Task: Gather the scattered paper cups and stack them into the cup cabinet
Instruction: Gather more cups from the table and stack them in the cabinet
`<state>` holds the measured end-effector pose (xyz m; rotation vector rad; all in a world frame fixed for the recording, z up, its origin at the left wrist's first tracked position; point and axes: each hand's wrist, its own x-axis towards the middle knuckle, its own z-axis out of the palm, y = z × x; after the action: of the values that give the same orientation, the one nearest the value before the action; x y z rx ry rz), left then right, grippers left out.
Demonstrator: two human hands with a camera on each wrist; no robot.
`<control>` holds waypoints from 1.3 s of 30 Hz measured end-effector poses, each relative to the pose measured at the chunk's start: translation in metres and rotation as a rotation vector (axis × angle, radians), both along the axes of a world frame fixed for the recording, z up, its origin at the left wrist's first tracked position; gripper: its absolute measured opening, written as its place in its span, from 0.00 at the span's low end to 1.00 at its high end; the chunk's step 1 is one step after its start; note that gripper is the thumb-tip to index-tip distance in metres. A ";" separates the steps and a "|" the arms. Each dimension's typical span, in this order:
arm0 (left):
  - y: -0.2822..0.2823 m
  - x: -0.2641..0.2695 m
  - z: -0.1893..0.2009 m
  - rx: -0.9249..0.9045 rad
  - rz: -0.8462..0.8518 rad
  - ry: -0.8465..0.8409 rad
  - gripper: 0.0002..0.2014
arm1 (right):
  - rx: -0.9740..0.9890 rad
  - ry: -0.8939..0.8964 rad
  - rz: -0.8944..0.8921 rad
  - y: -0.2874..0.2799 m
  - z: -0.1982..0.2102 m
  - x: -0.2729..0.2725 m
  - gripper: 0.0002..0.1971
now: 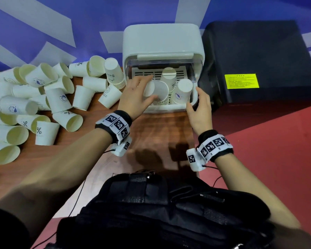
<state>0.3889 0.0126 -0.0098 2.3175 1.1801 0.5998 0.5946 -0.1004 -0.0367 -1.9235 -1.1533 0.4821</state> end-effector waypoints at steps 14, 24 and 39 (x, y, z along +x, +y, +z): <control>0.025 0.041 -0.012 0.046 -0.169 0.431 0.33 | -0.033 0.048 -0.031 -0.022 -0.013 -0.006 0.21; 0.023 0.047 -0.029 -0.010 -0.117 0.509 0.34 | -0.087 0.066 -0.028 -0.021 -0.008 -0.010 0.21; -0.036 -0.072 -0.029 -0.130 -0.009 0.117 0.22 | -0.153 0.015 0.166 -0.018 0.012 -0.069 0.22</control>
<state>0.3173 -0.0237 -0.0390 2.2716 1.2227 0.3769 0.5260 -0.1185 -0.0245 -1.9581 -1.3049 0.6909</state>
